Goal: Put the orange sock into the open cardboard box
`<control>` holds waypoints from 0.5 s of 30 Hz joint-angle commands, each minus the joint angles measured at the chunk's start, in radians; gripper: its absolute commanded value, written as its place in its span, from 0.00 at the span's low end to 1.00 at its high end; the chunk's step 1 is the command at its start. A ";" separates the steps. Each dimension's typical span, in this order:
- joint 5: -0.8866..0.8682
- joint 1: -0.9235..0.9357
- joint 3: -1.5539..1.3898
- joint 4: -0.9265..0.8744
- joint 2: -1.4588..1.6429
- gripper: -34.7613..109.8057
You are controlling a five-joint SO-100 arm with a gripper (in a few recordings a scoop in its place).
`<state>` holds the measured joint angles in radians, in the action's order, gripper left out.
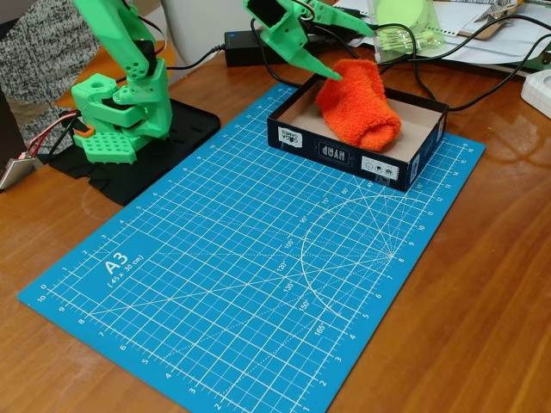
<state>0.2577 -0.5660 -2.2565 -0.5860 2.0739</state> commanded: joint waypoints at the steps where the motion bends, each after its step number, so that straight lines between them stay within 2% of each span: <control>1: -0.077 0.055 0.005 0.002 0.083 0.35; 3: -0.138 0.114 -0.057 0.002 0.163 0.30; 8: -0.285 0.339 -0.273 -0.029 0.449 0.24; 11: -0.282 0.459 -0.342 -0.110 0.568 0.24; 15: -0.288 0.531 -0.385 -0.305 0.695 0.24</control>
<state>-0.0123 -0.0721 -2.6124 -0.7747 2.6691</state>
